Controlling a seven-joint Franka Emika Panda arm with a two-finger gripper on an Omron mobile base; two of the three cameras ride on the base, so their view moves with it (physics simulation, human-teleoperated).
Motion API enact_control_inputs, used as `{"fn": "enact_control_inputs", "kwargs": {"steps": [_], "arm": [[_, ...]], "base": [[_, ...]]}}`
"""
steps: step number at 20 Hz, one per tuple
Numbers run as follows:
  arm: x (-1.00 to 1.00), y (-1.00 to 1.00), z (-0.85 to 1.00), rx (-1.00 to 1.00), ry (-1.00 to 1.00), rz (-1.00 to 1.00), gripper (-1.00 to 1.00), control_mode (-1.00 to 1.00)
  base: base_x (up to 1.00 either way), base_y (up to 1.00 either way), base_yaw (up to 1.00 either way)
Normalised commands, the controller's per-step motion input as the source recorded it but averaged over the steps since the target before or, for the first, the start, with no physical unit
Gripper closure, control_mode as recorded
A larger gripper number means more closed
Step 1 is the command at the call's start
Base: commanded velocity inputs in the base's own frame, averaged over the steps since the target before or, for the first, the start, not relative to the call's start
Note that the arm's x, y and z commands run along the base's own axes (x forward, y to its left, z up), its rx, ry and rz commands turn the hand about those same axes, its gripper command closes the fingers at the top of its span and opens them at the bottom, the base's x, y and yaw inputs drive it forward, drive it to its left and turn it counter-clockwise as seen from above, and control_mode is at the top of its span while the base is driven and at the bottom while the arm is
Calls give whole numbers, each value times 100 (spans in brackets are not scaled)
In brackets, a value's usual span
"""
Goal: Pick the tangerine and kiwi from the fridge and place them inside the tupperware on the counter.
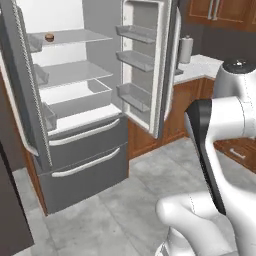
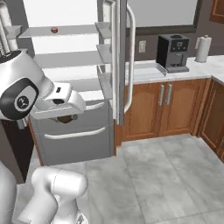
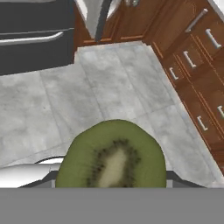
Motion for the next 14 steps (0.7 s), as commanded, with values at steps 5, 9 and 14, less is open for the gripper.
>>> {"fn": "enact_control_inputs", "kwargs": {"steps": [5,9,14], "arm": [[0,0,0,0,0,0,100,100],[0,0,0,0,0,0,100,100],[0,0,0,0,0,0,100,100]], "base": [[-13,-67,-50],[40,-58,-8],[71,-51,5]]}}
